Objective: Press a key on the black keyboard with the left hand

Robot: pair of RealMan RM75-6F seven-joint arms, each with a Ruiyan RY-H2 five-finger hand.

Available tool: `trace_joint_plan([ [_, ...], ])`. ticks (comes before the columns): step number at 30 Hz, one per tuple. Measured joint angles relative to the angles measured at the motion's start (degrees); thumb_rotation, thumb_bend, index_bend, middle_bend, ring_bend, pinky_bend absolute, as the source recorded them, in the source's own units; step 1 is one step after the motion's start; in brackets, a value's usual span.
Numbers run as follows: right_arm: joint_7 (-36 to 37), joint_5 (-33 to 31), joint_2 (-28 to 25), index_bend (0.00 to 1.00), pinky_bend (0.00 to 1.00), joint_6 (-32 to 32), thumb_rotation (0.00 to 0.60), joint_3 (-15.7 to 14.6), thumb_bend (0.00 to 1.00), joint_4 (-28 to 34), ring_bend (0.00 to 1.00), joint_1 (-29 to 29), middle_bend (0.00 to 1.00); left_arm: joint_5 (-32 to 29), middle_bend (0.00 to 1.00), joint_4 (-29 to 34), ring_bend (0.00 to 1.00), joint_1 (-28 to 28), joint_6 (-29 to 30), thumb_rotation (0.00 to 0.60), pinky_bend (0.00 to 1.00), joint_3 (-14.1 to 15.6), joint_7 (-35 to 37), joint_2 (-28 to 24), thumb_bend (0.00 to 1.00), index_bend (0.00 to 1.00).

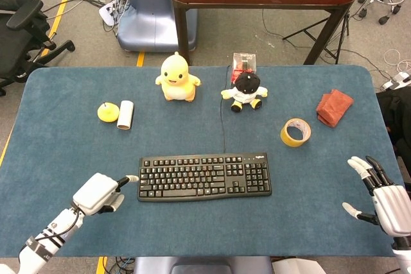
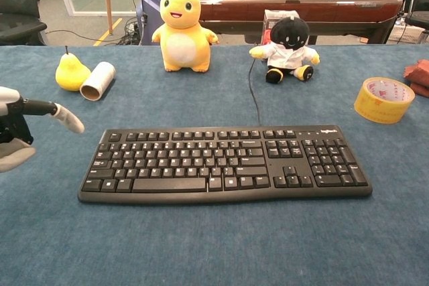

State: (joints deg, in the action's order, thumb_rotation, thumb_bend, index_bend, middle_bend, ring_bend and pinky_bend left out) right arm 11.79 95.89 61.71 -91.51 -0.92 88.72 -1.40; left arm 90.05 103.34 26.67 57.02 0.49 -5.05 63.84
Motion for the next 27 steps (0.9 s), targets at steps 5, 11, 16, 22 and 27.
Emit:
trace_joint_plan([
  [5, 0.1, 0.1, 0.0, 0.15, 0.44, -0.1, 0.600, 0.0, 0.00, 0.0, 0.05, 0.0, 0.15, -0.7, 0.89, 0.0, 0.83, 1.1, -1.5, 0.600, 1.00, 0.0, -3.0, 0.8, 0.49, 0.19],
  [11, 0.4, 0.0, -0.1, 0.15, 0.43, -0.3, 0.600, 0.0, 0.00, -0.1, 0.05, 0.2, 0.15, -1.6, 0.89, 0.1, 0.83, 2.5, -3.3, 0.600, 1.00, 0.2, -8.5, 2.1, 0.49, 0.18],
  [16, 0.7, 0.0, -0.2, 0.15, 0.44, -0.5, 0.600, 0.0, 0.00, -0.1, 0.05, 0.3, 0.15, -3.4, 0.90, 0.4, 0.83, 3.7, -4.8, 0.600, 1.00, 0.2, -12.0, 3.5, 0.49, 0.18],
  [22, 1.2, -0.1, -0.4, 0.15, 0.44, -0.7, 0.600, 0.1, 0.00, -0.2, 0.05, 0.4, 0.15, -5.2, 0.90, 0.6, 0.83, 4.7, -5.9, 0.600, 1.00, 0.3, -15.3, 4.3, 0.49, 0.18],
  [27, 1.4, -0.1, -0.5, 0.15, 0.43, -0.8, 0.600, 0.1, 0.00, -0.2, 0.05, 0.4, 0.15, -7.0, 0.90, 0.4, 0.83, 5.4, -6.7, 0.600, 1.00, 0.4, -17.7, 5.0, 0.49, 0.18],
])
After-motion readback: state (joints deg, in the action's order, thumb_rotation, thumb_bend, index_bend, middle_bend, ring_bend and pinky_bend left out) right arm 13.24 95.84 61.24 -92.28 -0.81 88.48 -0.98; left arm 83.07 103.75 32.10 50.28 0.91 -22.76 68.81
